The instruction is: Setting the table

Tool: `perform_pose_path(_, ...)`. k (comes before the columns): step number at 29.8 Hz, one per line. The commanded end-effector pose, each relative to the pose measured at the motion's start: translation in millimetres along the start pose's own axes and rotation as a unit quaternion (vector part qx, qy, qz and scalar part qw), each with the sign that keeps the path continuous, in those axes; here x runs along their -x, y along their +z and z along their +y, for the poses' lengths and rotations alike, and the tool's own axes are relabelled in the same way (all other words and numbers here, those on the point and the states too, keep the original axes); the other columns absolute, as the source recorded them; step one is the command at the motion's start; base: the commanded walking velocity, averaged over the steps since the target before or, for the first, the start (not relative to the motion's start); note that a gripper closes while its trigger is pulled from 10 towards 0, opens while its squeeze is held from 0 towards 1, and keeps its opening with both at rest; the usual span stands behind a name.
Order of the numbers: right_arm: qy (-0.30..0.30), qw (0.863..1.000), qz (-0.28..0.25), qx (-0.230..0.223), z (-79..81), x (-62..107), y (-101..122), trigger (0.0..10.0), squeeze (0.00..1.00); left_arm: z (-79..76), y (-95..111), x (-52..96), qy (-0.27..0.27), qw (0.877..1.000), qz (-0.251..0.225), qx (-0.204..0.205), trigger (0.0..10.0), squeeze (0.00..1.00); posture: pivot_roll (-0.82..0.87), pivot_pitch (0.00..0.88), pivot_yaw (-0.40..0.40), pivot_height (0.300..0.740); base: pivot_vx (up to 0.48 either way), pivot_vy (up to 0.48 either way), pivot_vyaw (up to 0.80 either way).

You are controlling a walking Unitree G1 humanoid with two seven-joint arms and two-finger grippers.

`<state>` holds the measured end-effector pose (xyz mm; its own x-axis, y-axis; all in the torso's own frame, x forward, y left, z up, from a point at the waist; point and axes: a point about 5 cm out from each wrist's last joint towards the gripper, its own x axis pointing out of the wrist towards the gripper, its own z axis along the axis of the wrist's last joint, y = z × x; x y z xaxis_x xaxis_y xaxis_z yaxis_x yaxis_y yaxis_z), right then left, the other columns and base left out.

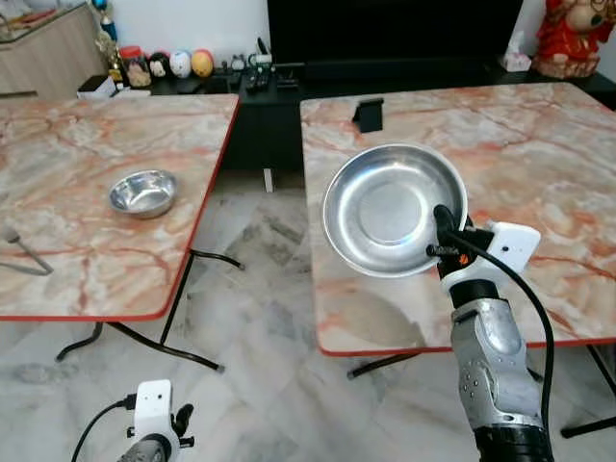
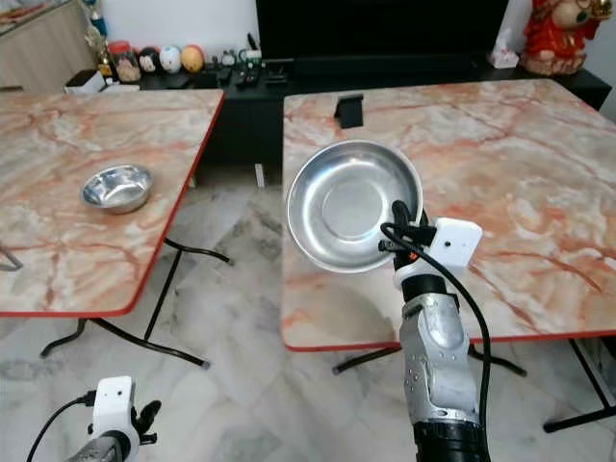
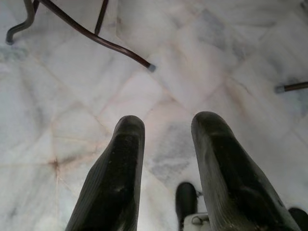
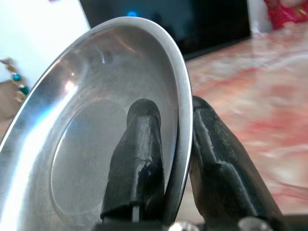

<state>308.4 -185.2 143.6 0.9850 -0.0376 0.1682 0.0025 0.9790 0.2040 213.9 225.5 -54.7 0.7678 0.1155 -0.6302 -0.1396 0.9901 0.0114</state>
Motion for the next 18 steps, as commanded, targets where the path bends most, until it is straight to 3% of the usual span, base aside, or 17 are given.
perform_pose_path(1, 0.002, 1.0, -0.01, -0.002, 2.5, -2.9, 5.2, 10.0, 0.0, 3.0, -3.7, 1.0, 0.004, 1.0, 0.011, -0.001, 10.0, 0.0, -0.1, 0.0, 0.064, 0.74, 0.0, -0.289, 0.0)
perform_pose_path(18, -0.004, 1.0, -0.011, -0.001, 0.6, -4.2, 5.0, 10.0, 0.0, 5.3, -0.4, -0.1, 0.004, 1.0, 0.012, 0.0, 10.0, 0.0, -0.1, 0.0, 0.069, 0.74, 0.0, -0.275, 0.0)
